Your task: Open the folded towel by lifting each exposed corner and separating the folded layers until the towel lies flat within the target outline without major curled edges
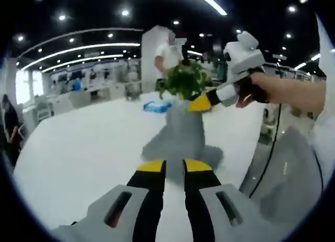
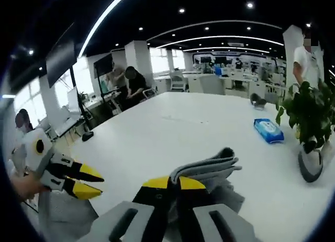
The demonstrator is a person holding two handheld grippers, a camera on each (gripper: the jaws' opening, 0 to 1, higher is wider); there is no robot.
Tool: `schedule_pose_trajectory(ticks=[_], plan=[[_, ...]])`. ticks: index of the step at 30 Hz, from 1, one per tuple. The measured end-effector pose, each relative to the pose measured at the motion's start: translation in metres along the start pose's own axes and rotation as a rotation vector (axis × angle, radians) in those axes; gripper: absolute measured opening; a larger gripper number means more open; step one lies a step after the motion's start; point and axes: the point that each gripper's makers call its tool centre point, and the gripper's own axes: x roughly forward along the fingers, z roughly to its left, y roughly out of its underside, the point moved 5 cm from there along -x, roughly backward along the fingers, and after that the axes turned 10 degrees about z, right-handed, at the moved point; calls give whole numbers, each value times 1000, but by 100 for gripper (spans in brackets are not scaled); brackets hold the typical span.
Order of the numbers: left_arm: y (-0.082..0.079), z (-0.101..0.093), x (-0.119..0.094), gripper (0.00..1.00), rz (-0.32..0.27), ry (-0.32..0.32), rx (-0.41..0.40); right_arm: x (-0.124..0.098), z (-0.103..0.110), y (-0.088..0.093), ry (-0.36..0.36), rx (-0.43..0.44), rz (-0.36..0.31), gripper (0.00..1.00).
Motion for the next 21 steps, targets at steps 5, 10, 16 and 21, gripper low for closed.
schedule_pose_trajectory(ticks=[5, 10, 16, 21], plan=[[-31, -28, 42, 25, -1, 33, 158, 0, 3, -1, -7, 6, -3, 0], [-35, -26, 65, 27, 52, -50, 243, -2, 3, -1, -15, 28, -12, 0], [-41, -29, 80, 27, 62, -142, 314, -4, 3, -1, -30, 73, -21, 0], [-43, -23, 84, 17, 63, -208, 261, -7, 2, -1, -64, 148, -38, 0]])
